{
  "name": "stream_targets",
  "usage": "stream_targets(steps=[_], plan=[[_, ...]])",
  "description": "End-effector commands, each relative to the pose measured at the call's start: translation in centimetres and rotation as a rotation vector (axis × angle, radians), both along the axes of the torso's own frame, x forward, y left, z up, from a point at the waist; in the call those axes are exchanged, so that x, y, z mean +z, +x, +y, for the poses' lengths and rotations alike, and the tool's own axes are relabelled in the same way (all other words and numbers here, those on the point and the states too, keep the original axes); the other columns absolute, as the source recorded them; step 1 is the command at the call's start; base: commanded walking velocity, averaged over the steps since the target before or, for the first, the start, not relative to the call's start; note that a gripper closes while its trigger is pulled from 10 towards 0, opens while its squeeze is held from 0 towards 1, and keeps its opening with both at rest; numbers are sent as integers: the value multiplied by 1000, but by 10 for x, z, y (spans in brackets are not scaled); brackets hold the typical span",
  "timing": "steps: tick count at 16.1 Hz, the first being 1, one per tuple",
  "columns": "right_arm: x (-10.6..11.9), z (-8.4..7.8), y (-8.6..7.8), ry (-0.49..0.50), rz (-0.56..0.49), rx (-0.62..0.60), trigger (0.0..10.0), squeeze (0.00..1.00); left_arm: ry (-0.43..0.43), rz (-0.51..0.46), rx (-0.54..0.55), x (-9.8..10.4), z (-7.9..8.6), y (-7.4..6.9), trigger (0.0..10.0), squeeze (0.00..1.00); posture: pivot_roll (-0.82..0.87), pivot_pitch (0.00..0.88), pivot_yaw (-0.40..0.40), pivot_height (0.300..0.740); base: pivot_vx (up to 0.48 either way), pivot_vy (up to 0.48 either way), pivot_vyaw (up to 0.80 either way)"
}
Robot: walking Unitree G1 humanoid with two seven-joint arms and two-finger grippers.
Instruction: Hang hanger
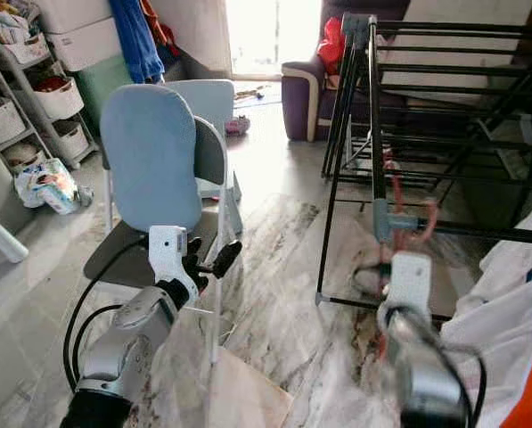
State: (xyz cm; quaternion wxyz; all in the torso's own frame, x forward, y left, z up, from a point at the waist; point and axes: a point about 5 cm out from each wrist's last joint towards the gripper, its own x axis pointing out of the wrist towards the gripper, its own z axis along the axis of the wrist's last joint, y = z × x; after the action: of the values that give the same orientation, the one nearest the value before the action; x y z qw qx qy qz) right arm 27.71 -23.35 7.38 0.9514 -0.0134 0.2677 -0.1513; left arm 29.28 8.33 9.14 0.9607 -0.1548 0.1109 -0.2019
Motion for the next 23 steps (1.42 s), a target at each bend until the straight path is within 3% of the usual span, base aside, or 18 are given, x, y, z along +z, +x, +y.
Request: stream_targets(steps=[1,5,9,10,11,15,23], plan=[[6,-2,7,14,-15,0,10000,0,21,13,2,-2,2,1,10000,0,-188,0,34,740,0,0,0],[-10,-5,15,72,89,27,10000,0,32,20,-9,-3,0,1,10000,0,-176,0,34,740,0,0,0],[-25,-1,10,101,161,75,10000,0,42,24,-9,-4,0,1,10000,0,-176,0,34,740,0,0,0],[-27,-1,9,102,165,74,10000,784,46,25,-7,-4,0,1,10000,0,-172,0,31,740,0,0,0],[-29,-1,8,103,167,73,10000,1000,50,26,-6,-5,0,0,10000,0,-172,0,31,740,0,0,0],[-26,-4,7,32,115,89,10000,1000,84,18,-5,-5,-2,0,10000,0,-177,0,31,740,0,0,0],[-4,8,-8,-147,-75,53,10000,1000,88,29,-9,-10,5,-14,10000,0,-170,0,57,740,0,0,0]])
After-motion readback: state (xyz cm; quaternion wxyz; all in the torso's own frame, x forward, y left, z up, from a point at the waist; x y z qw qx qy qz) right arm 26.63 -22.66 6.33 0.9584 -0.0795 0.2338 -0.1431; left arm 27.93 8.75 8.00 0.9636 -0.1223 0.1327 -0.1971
